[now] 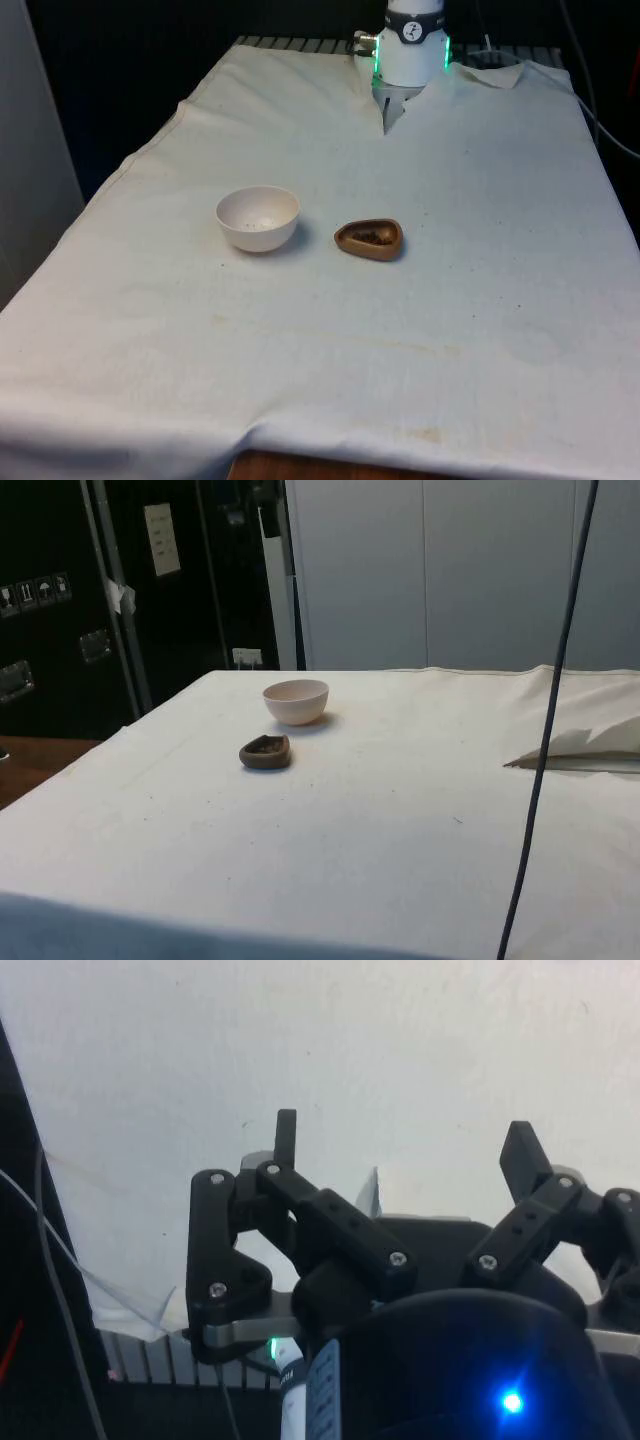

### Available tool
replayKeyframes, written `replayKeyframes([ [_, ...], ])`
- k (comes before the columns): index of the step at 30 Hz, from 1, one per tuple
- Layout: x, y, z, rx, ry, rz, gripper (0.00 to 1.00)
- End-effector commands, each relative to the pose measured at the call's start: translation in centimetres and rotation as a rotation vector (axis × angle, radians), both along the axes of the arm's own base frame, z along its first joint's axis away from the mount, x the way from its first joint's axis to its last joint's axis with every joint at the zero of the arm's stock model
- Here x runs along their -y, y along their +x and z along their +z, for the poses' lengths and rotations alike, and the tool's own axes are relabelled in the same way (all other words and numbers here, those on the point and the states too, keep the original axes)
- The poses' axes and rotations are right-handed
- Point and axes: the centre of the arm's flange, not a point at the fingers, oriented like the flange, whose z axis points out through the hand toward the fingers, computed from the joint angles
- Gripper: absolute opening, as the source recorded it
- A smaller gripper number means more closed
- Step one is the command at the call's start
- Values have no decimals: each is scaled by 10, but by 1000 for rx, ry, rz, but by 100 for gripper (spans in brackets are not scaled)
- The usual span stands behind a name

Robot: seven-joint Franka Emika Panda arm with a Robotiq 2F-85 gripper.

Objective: Pour the coffee beans from the cup into the bowl.

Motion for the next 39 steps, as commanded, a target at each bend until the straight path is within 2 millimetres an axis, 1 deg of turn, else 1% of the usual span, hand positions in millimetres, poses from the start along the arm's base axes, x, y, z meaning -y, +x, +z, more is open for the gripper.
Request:
replayKeyframes([
  [1,-4,1,-2,12,2,-7,100],
  [2,-2,0,-2,1,0,-2,100],
  [7,-13,1,-9,29,4,-15,100],
  [8,-16,1,-13,35,5,-19,100],
  [10,-13,2,-11,21,0,-12,100],
  [11,-20,0,-16,42,6,-24,100],
  [18,-32,-7,-35,63,5,-33,100],
  [19,-30,-6,-36,48,2,-30,100],
  [25,-33,-8,-43,99,-3,-21,100],
  [27,-31,-8,-49,110,-4,-9,100],
  [28,-31,-8,-48,95,-1,-13,100],
  [31,-29,-8,-57,118,-4,6,100],
  [32,-28,-9,-63,121,-5,16,100],
  [37,-24,-9,-77,126,-4,39,100],
  [38,-25,-10,-76,117,0,36,100],
  [39,-24,-9,-81,125,-3,43,100],
])
